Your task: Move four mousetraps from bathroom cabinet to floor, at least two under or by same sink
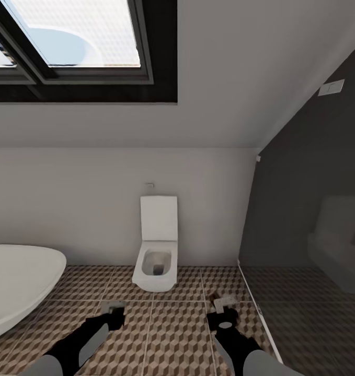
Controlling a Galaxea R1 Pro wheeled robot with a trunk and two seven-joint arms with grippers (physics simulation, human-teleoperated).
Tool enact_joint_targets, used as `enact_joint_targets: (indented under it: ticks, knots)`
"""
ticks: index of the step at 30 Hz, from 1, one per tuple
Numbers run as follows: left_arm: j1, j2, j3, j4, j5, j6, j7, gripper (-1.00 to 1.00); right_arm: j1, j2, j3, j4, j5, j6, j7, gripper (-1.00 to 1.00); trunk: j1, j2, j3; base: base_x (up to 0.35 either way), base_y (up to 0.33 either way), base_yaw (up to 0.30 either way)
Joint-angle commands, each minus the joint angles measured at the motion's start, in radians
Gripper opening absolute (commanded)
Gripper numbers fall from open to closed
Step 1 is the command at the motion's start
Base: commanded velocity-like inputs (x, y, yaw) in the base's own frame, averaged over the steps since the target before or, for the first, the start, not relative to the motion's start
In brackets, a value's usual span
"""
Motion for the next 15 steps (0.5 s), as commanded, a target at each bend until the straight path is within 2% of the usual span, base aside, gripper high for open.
enact_joint_targets:
  ticks: [1,5,7,9,12,15]
  knots:
    - [-0.001,0.003,-0.009,-0.019,0.008,0.0,0.01,-1.0,-0.001,0.0,0.001,0.016,0.008,-0.016,-0.006,-1.0,0.0,-0.001,0.0,0.0,0.0,0.0]
    - [-0.001,0.005,-0.011,-0.069,0.009,-0.004,0.009,-1.0,-0.001,0.0,0.001,0.047,0.008,-0.155,0.012,-1.0,0.0,-0.001,0.0,0.0,0.0,0.0]
    - [-0.001,0.006,-0.013,-0.099,0.009,-0.004,0.01,-1.0,-0.001,0.0,-0.001,0.048,0.007,-0.179,0.028,-1.0,0.0,-0.001,0.0,0.0,0.0,0.0]
    - [-0.001,0.009,-0.013,-0.142,0.009,-0.004,0.01,-1.0,-0.001,0.0,-0.002,0.036,0.007,-0.151,0.047,-1.0,0.0,-0.001,0.0,0.0,0.0,0.0]
    - [-0.001,0.022,-0.014,-0.207,0.009,-0.002,0.012,-1.0,-0.001,0.0,-0.003,-0.037,0.005,-0.058,0.09,-1.0,0.0,-0.001,0.0,0.0,0.0,0.0]
    - [-0.001,0.029,-0.014,-0.228,0.01,-0.001,0.012,-1.0,-0.001,0.0,-0.003,-0.09,0.003,-0.002,0.133,-1.0,0.0,-0.001,0.0,0.0,0.0,0.0]
